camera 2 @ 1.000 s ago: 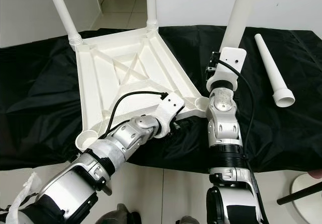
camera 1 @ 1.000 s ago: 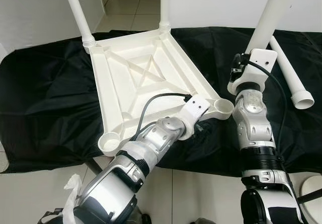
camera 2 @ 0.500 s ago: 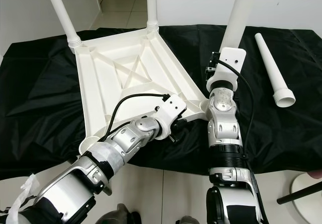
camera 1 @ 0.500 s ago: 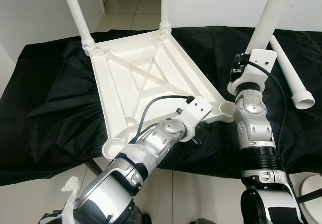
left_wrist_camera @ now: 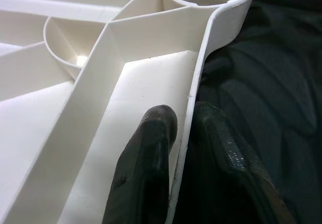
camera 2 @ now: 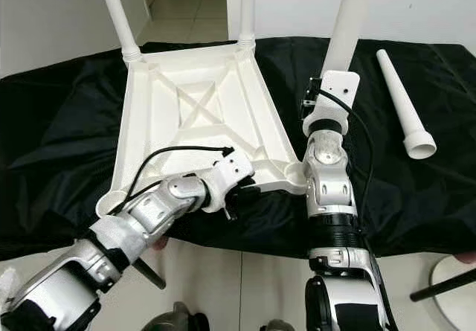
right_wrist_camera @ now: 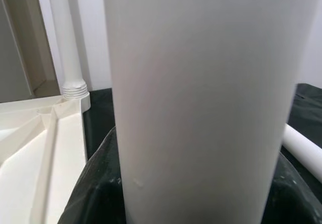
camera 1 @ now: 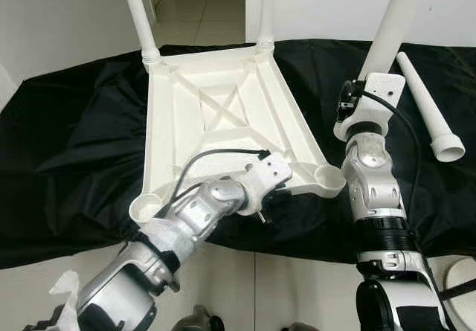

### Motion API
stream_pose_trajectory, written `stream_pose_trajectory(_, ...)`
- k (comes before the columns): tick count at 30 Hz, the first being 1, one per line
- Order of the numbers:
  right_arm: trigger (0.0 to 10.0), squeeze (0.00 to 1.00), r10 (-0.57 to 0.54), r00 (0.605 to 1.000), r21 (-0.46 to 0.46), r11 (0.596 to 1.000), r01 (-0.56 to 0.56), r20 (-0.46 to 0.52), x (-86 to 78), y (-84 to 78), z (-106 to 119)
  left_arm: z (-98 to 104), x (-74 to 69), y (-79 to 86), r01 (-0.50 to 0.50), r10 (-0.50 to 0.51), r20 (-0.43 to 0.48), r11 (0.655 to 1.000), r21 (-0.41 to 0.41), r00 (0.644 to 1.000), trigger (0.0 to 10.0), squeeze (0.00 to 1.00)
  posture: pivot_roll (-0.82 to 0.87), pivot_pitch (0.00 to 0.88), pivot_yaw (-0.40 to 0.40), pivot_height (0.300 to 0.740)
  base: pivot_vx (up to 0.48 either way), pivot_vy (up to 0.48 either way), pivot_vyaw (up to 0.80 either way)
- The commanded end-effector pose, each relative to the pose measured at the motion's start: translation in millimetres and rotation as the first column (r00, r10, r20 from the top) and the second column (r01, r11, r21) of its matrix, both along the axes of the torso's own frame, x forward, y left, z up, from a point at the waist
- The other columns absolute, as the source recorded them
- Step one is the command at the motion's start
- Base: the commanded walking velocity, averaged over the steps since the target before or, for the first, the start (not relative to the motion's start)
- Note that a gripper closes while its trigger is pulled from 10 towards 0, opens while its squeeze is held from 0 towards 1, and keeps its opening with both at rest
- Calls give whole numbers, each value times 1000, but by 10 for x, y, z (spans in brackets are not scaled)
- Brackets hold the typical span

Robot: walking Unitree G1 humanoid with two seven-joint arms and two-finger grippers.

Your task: Building children table

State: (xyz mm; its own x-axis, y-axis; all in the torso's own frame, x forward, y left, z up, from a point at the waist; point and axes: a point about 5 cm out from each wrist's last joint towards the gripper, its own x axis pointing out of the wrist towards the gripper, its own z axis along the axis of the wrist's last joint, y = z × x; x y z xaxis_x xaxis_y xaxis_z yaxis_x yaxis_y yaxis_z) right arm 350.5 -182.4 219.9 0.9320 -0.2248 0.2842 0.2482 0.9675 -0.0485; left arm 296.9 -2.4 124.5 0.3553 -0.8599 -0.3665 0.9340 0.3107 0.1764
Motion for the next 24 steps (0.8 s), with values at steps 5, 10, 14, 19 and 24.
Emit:
stream_pose_trajectory(5,10000,0,82,996,-9,997,-82,-40,-29,64,-105,75,-178,-30,227,-227,-46,974,-9,973,10000,953,-58,10,87,740,0,0,0)
stream_pose_trajectory(10,10000,0,158,985,9,987,-158,-62,-100,60,-230,132,-139,21,186,-186,-3,983,-7,983,10000,0,-60,10,84,740,0,0,0)
stream_pose_trajectory(14,10000,0,281,959,5,960,-281,-45,-207,104,-303,262,-93,67,90,-88,42,995,-49,995,10000,0,-58,9,84,740,0,0,0)
stream_pose_trajectory(19,10000,0,334,941,-24,942,-335,-45,-262,133,-321,345,-78,86,56,-50,66,995,-88,997,10000,0,-58,9,84,740,0,0,0)
stream_pose_trajectory(24,10000,0,400,916,-20,916,-401,-22,-353,161,-336,476,-102,100,2,15,103,985,-170,995,10000,0,-48,3,75,740,0,0,0)
